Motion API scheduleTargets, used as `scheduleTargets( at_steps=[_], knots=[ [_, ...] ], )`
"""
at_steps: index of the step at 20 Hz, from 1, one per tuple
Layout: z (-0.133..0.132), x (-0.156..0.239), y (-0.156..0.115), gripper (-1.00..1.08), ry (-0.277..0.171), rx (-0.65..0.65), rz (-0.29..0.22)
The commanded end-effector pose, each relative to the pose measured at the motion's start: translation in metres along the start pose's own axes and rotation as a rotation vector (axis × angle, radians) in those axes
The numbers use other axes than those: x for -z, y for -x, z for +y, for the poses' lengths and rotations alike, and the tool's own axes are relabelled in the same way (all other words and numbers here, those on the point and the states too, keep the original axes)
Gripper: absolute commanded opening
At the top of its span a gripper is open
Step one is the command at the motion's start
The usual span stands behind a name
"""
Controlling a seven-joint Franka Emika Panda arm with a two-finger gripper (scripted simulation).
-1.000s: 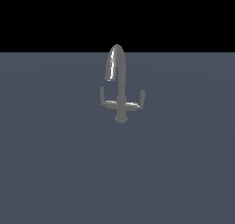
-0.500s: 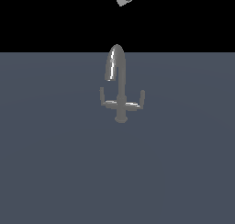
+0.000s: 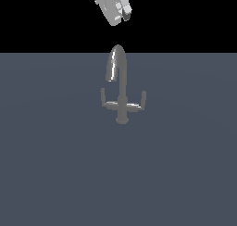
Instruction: Turn on the faucet by rotating a designated handle.
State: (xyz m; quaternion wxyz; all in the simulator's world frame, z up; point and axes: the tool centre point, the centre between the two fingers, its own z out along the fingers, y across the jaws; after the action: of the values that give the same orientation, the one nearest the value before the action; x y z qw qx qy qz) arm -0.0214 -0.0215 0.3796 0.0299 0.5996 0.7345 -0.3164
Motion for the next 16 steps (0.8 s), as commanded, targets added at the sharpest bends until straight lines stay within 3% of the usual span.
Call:
scheduleTargets(
  at_steps=[1, 16],
  knots=[
    [0.011, -0.003, -0.002, -1.00, -0.015, 0.072, -0.027],
    [0.074, -0.022, -0.020, -1.00, -0.134, 0.491, -0.176]
  ],
)
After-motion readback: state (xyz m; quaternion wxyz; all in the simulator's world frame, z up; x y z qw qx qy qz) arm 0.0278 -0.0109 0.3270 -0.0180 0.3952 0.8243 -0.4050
